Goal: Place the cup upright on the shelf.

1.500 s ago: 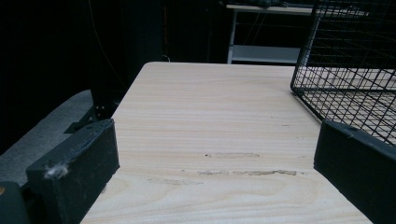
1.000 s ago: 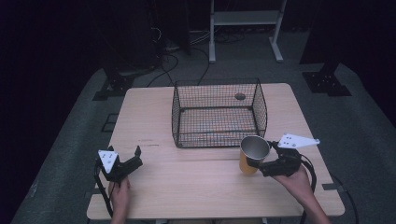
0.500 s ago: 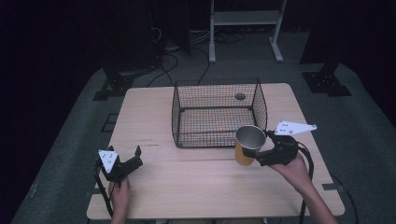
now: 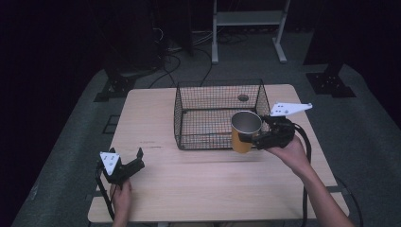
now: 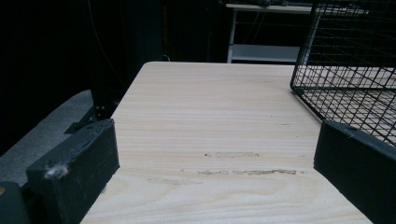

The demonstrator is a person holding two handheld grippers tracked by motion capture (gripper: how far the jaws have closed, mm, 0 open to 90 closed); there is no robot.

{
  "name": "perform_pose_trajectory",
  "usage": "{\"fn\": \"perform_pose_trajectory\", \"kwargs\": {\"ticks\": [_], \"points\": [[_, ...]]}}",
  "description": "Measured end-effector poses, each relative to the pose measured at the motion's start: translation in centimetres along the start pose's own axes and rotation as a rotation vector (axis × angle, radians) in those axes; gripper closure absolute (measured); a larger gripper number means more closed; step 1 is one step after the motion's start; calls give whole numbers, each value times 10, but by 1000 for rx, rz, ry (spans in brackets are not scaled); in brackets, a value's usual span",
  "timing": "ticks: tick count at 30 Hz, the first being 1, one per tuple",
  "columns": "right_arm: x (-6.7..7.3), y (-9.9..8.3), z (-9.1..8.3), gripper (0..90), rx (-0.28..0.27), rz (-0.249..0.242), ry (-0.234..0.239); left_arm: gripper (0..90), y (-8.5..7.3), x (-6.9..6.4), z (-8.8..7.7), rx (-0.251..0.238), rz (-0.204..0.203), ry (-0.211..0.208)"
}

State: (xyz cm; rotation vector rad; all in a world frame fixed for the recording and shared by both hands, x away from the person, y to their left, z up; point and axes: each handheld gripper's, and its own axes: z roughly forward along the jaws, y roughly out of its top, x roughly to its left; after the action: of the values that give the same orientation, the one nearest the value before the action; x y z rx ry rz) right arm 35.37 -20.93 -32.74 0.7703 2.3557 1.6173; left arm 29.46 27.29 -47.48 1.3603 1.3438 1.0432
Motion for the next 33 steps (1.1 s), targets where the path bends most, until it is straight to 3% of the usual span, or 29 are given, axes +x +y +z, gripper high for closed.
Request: {"fn": "perform_pose_trajectory", "kwargs": {"ticks": [6,18,33], "points": [[-9,11,10,123,13,-1,3,0,0,0,0,0,0,0],[-33,39,47,123,44,-6,25,0,0,0,0,0,0,-1],[-60,52,93,123,116,-3,27,0,0,0,0,0,-1,-6]]}}
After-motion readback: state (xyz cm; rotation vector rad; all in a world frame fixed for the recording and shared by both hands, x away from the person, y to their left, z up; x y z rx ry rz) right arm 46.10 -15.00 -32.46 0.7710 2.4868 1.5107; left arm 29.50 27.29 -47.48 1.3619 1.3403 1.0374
